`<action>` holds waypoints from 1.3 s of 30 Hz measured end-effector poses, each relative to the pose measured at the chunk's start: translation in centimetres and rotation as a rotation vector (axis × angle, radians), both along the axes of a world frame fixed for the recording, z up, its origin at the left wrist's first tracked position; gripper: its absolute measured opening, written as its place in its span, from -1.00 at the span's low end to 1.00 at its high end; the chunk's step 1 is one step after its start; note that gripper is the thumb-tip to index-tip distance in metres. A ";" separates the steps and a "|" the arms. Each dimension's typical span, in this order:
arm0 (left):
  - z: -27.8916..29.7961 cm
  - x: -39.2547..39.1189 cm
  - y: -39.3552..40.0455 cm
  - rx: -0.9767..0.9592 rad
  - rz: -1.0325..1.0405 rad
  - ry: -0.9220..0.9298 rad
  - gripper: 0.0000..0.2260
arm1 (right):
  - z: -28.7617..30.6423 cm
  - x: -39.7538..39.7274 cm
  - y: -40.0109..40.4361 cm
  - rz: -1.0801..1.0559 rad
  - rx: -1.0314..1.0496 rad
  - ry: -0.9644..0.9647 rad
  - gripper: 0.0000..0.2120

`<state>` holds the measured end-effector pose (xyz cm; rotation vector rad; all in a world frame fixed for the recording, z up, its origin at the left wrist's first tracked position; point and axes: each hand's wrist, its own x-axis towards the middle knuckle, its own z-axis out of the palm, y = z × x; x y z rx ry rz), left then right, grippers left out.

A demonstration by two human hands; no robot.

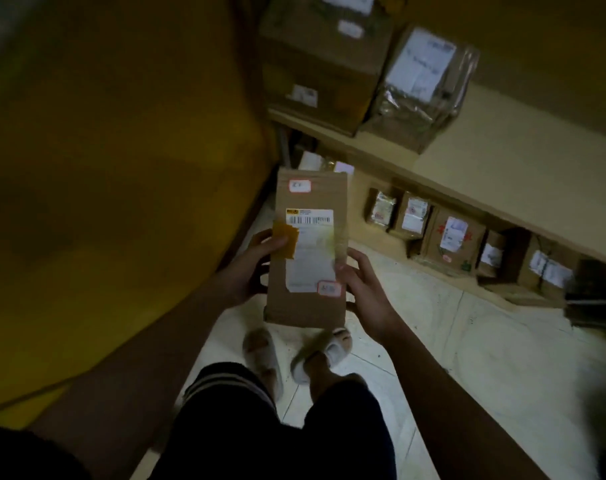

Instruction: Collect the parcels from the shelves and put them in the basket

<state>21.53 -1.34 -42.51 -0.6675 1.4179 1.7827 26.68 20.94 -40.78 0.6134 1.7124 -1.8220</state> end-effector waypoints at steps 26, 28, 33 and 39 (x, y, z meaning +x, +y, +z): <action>17.5 41.4 11.5 -0.239 1.060 0.177 0.13 | 14.1 12.9 -2.9 1.392 -0.269 0.031 -0.31; 18.2 46.1 13.1 -0.250 1.157 0.166 0.11 | 15.1 16.9 -3.9 1.521 -0.270 0.029 -0.33; 19.5 58.4 16.4 -0.304 1.371 0.145 0.06 | 16.6 28.5 -6.2 1.766 -0.284 0.052 -0.34; 20.7 75.7 20.7 -0.449 1.637 0.120 -0.02 | 17.1 46.9 -8.2 1.987 -0.363 0.045 -0.52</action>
